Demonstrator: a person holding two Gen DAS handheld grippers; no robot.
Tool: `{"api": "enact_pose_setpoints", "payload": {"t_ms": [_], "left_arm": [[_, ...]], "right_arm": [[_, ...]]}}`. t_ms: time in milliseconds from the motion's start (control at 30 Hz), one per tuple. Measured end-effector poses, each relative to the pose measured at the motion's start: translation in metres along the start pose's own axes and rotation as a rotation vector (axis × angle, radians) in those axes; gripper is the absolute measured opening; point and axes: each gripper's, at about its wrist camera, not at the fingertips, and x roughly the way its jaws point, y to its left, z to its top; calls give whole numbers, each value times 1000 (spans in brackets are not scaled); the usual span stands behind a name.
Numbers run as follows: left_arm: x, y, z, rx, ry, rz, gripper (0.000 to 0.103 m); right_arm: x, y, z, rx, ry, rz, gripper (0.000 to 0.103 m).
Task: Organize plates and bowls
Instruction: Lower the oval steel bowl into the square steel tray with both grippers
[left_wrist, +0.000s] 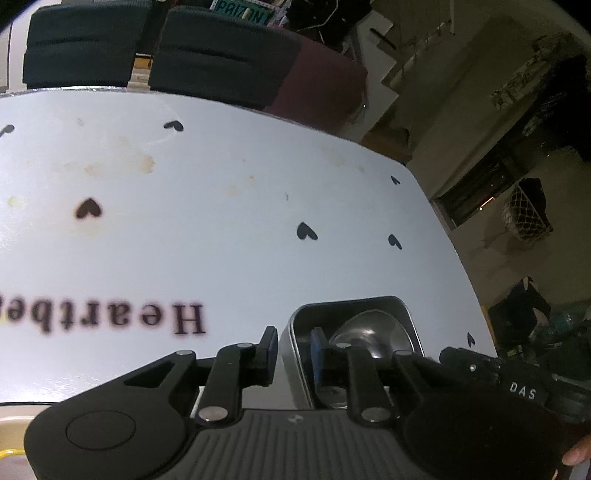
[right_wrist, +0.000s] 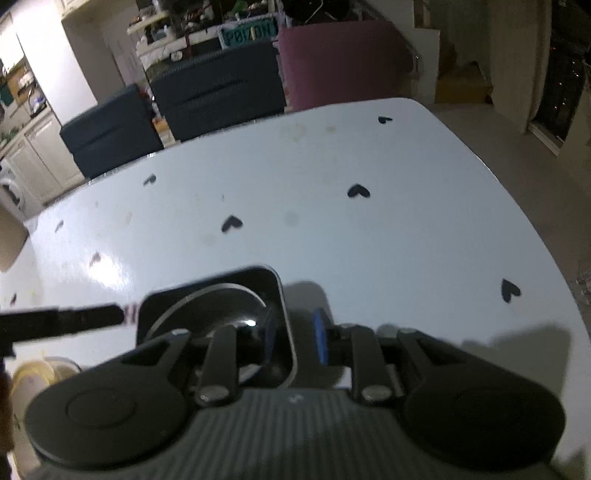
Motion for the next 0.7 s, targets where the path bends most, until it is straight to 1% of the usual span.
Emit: {"api": "enact_pose_setpoints", "payload": {"t_ms": [100, 233, 300, 400, 533, 700], "left_arm": [[6, -4, -2, 16, 9, -2, 21], [11, -7, -6, 36, 13, 3, 22], [12, -7, -6, 41, 9, 6, 27], [12, -5, -6, 37, 4, 10, 28], [13, -2, -5, 41, 2, 30, 28], [17, -2, -7, 72, 46, 38, 28]], "right_arm": [[2, -1, -5, -1, 23, -7, 27], [8, 0, -5, -14, 51, 30, 27], [11, 1, -5, -33, 69, 24, 27], [15, 6, -7, -58, 91, 7, 27], [22, 6, -6, -46, 94, -14, 27], [28, 7, -4, -19, 79, -18, 27]]}}
